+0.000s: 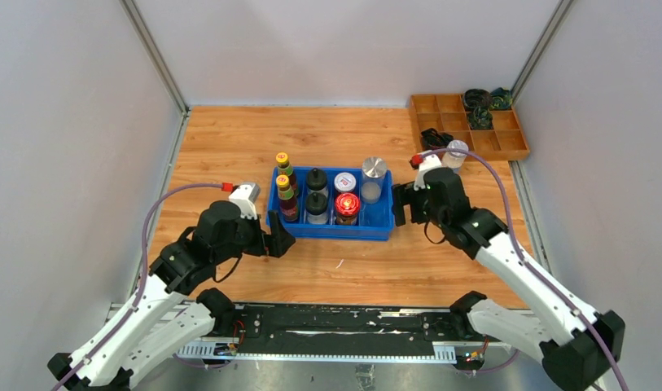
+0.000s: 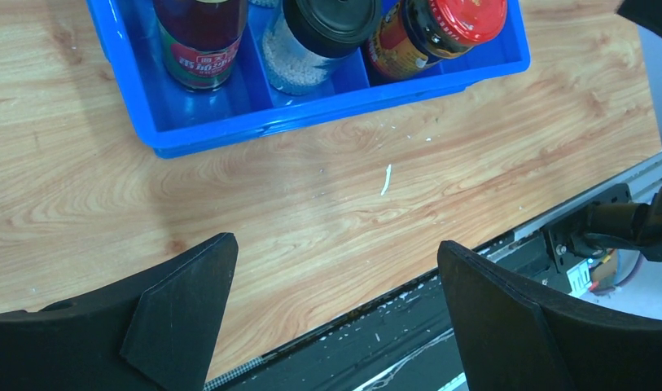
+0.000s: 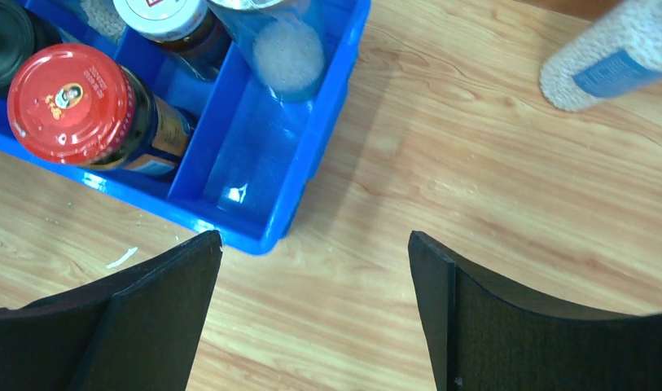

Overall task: Organize the condiment bottles
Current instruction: Place the bottle in the storage box.

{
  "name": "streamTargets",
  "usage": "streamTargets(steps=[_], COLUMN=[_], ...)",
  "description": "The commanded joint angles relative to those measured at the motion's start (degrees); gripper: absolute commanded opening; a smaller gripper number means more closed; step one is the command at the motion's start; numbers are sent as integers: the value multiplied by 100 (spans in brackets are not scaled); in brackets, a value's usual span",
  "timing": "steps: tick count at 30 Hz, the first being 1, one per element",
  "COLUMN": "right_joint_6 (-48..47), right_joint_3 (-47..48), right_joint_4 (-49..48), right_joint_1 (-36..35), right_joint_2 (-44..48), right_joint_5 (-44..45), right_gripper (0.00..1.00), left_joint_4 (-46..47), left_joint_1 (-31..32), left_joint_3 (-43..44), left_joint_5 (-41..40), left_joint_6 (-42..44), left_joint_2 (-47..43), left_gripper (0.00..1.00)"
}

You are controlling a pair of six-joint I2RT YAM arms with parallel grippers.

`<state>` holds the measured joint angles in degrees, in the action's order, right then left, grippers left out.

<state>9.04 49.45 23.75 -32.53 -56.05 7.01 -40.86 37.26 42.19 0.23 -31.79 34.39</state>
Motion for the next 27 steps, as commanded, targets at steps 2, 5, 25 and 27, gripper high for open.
streamTargets(steps=[2, 5, 25, 27], right_joint_6=[311, 365, 427, 428], right_joint_3=[-133, -116, -330, -339], right_joint_4=[589, 676, 820, 816], right_joint_1=[-29, 44, 2075, 2076], right_joint_2=[714, 831, 1089, 1097], right_joint_5=[412, 481, -848, -855], right_gripper=[91, 91, 92, 92], left_joint_4=[244, 325, 333, 346], left_joint_1=[36, 41, 39, 36], left_joint_3=[149, 147, -1, -5], left_joint_5=[49, 64, 48, 47], left_joint_6=[94, 68, 27, 24], left_joint_2=[237, 319, 281, 283], left_gripper=[100, 100, 100, 100])
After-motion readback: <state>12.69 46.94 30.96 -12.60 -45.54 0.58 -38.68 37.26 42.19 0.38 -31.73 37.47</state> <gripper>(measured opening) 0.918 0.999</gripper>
